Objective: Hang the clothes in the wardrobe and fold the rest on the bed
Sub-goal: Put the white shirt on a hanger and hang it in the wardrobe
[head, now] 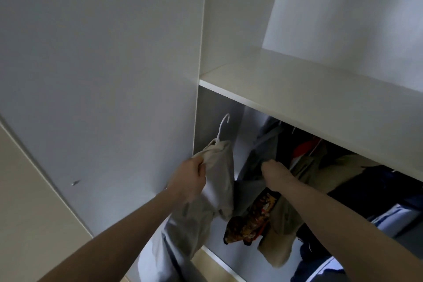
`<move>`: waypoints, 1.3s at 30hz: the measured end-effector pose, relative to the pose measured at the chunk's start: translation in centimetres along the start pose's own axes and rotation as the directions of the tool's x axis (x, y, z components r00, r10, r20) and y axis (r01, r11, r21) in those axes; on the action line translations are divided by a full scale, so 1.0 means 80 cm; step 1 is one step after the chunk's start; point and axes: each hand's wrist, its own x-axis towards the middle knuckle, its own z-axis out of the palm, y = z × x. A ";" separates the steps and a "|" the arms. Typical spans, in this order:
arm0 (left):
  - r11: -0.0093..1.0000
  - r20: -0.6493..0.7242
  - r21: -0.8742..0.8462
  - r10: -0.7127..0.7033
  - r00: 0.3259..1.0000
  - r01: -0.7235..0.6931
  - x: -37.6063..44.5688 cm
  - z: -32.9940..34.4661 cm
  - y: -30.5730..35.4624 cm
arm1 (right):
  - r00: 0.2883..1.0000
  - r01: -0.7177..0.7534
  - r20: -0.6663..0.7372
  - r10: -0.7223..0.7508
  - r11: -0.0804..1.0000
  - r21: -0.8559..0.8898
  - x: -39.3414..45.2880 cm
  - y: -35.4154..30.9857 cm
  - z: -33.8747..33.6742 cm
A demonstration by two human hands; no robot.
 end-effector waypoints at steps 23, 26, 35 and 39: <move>0.983 -0.102 -0.152 0.087 0.991 -0.101 0.225 0.182 0.045 | 0.970 -0.027 -0.205 0.128 0.900 0.434 0.008 0.011 0.024; 0.979 -0.094 -0.173 0.090 0.992 -0.105 0.247 0.195 0.049 | 0.963 -0.014 -0.236 0.133 0.895 0.445 0.010 0.011 0.027; 0.975 -0.070 -0.209 0.062 0.996 -0.075 0.291 0.232 0.055 | 0.949 0.004 -0.282 0.141 0.888 0.459 0.020 0.008 0.032; 0.963 -0.120 -0.254 0.060 0.991 -0.089 0.288 0.248 0.052 | 0.941 0.009 -0.306 0.143 0.896 0.445 0.025 0.005 0.036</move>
